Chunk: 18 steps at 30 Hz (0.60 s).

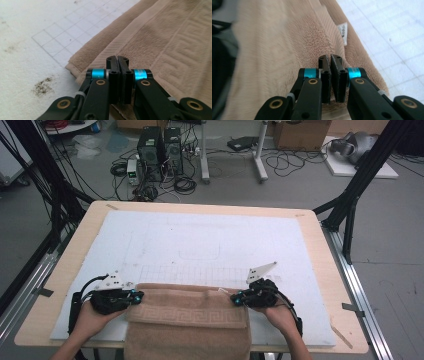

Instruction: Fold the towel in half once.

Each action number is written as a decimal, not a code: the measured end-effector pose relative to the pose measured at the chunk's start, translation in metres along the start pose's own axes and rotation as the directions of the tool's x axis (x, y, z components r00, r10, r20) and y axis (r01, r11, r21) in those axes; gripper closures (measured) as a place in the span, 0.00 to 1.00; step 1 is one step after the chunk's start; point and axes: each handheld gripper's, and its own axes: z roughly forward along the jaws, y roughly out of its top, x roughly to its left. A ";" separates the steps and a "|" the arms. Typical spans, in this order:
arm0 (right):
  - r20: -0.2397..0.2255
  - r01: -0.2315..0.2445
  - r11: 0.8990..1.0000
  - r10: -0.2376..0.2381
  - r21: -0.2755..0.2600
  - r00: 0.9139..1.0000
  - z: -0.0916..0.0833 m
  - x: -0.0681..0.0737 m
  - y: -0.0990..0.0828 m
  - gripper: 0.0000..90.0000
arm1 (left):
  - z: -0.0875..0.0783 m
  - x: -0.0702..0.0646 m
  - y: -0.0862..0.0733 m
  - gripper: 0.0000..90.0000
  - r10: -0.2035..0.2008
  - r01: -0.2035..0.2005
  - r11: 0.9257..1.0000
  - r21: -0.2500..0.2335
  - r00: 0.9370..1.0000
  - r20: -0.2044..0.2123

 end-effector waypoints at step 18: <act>0.078 -0.059 0.998 0.062 -0.034 0.995 -0.014 -0.019 0.003 0.65 | -0.001 0.017 0.031 0.71 0.021 -0.028 0.997 -0.075 0.996 -0.088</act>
